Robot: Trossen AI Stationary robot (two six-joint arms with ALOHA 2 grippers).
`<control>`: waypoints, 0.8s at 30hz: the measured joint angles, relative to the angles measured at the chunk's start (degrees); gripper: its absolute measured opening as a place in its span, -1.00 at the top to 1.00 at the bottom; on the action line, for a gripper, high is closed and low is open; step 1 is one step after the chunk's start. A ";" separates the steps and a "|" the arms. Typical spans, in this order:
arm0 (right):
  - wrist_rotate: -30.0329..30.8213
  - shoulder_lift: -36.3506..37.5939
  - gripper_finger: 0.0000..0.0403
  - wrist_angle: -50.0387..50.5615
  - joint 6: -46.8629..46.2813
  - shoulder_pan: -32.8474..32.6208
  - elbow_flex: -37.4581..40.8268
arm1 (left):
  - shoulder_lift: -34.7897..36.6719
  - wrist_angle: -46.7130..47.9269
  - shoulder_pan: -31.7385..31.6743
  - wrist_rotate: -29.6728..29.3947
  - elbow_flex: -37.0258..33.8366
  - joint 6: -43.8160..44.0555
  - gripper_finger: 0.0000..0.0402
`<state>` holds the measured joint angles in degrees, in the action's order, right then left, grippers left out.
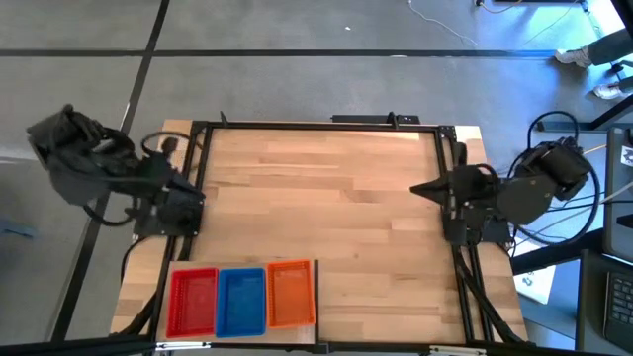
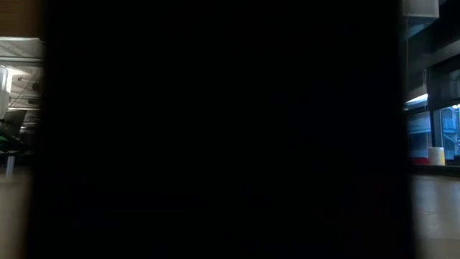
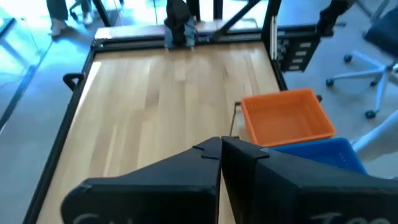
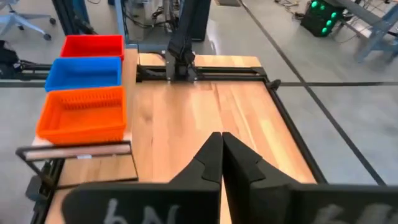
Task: Stack baskets on shelf by color
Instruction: Return to Home Position
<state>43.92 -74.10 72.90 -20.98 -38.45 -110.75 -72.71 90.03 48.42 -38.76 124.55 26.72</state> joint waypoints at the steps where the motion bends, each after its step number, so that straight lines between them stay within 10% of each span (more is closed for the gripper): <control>1: -0.07 1.46 0.99 -0.24 -0.48 -0.57 1.90 | 0.67 -0.04 0.68 -0.56 -0.03 0.02 1.00; 10: -8.19 17.98 1.00 -17.62 0.05 -3.51 24.25 | 9.79 -8.92 6.33 -5.01 -15.45 2.06 1.00; 24: -17.32 35.01 1.00 -42.45 7.72 -3.47 47.63 | 38.19 -59.16 9.25 4.88 -57.99 -20.05 1.00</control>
<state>26.60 -39.10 30.45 -13.26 -41.92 -63.12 -34.52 30.87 57.67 -33.87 66.56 6.67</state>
